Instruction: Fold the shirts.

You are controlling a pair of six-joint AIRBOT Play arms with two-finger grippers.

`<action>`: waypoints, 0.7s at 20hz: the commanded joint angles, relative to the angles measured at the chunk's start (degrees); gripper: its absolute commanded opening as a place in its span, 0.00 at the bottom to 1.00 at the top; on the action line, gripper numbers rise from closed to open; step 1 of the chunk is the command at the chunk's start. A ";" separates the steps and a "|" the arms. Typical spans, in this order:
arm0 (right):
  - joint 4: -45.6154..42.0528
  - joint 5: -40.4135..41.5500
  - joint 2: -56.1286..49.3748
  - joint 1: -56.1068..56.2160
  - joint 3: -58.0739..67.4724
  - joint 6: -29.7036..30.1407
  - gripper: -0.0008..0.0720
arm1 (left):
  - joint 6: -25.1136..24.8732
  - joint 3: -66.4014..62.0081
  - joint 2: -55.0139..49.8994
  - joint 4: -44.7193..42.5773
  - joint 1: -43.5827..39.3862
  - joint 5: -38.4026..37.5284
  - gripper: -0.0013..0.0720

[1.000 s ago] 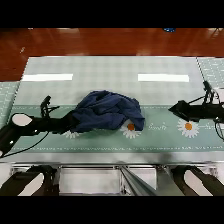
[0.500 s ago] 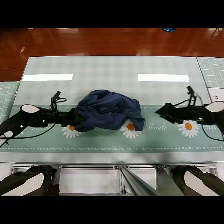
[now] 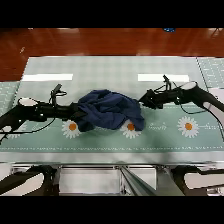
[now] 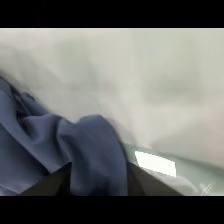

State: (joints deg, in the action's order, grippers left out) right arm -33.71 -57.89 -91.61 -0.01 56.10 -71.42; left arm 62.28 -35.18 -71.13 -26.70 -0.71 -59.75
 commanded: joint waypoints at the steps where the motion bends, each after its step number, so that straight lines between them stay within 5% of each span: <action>1: 0.55 -5.31 -7.37 3.21 7.15 0.13 0.57 | -0.09 -0.22 -0.04 -0.33 0.00 -0.94 0.04; 5: -1.27 -4.96 -9.44 6.21 9.27 0.15 0.54 | -0.09 -0.22 -0.04 -0.33 -0.02 -0.90 0.04; 9: -2.51 -6.56 -9.57 6.60 11.56 1.77 0.05 | -0.11 -0.35 -0.04 -0.33 0.04 -0.94 0.04; 12: -5.62 -13.07 -7.39 5.38 17.33 1.33 0.05 | -0.09 -4.20 0.92 -0.33 2.34 -4.07 0.04; 14: -14.67 -13.03 -3.15 4.66 24.37 -4.13 0.05 | 1.62 -10.73 3.19 -0.31 4.28 -5.64 0.04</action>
State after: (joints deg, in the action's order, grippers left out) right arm -39.77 -68.12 -98.26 5.34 73.47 -71.09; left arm 62.33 -40.25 -69.80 -27.18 1.58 -63.13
